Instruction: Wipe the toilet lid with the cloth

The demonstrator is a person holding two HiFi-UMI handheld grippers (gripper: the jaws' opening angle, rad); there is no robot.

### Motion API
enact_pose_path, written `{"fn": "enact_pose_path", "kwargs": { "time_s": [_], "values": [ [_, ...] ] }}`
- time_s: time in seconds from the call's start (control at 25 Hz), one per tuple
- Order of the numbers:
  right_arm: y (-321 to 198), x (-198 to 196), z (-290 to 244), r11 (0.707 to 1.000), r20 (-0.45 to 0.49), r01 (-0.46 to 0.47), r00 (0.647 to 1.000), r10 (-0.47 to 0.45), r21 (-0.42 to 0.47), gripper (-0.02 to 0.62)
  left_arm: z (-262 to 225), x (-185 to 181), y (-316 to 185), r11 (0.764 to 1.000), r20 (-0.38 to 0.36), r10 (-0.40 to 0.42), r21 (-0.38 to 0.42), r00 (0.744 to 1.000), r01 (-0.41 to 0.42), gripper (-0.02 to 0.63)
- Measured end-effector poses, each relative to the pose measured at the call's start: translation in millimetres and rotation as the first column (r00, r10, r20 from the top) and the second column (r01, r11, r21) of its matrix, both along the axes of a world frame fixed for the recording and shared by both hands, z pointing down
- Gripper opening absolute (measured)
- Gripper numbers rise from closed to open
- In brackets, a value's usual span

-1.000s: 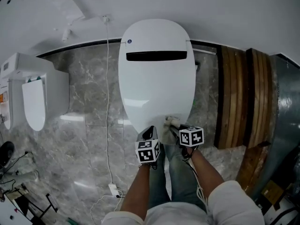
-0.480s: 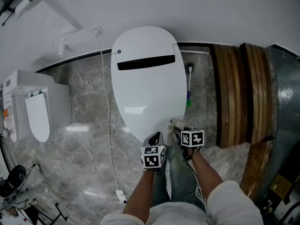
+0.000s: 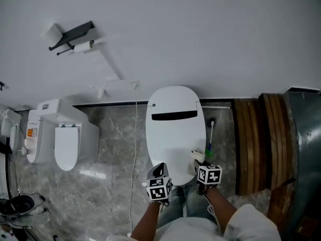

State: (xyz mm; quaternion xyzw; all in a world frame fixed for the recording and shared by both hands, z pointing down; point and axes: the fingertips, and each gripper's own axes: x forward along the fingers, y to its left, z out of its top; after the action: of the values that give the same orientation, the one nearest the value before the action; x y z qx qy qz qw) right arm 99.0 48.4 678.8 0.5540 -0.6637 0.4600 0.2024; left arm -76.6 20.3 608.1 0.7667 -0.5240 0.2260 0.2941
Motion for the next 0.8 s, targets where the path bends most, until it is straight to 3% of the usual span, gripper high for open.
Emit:
{"fn": "enact_pose_path", "kwargs": {
  "time_s": [0.24,0.44,0.56,0.8],
  "values": [
    [-52,-5,-121,0.984,0.124,-0.051,0.992,0.030,0.171,0.097,-108,-13,-37,0.984,-0.039,-0.065,0.166,0.997,0.071,0.014],
    [-67,-17,-208,0.947,0.100,0.005,0.994,-0.039,0.322,0.097,-189,5,-54,0.956,-0.092,-0.048,0.285,0.995,0.072,0.014],
    [-75,-25,-231,0.925,0.101,0.027,0.992,-0.070,0.379,0.097,-227,14,-61,0.940,-0.113,-0.033,0.333,0.993,0.069,0.014],
    [-99,-22,-262,0.891,0.040,0.049,0.996,-0.075,0.451,0.097,-248,28,-79,0.927,-0.086,0.015,0.374,0.996,0.018,0.014]
  ]
}}
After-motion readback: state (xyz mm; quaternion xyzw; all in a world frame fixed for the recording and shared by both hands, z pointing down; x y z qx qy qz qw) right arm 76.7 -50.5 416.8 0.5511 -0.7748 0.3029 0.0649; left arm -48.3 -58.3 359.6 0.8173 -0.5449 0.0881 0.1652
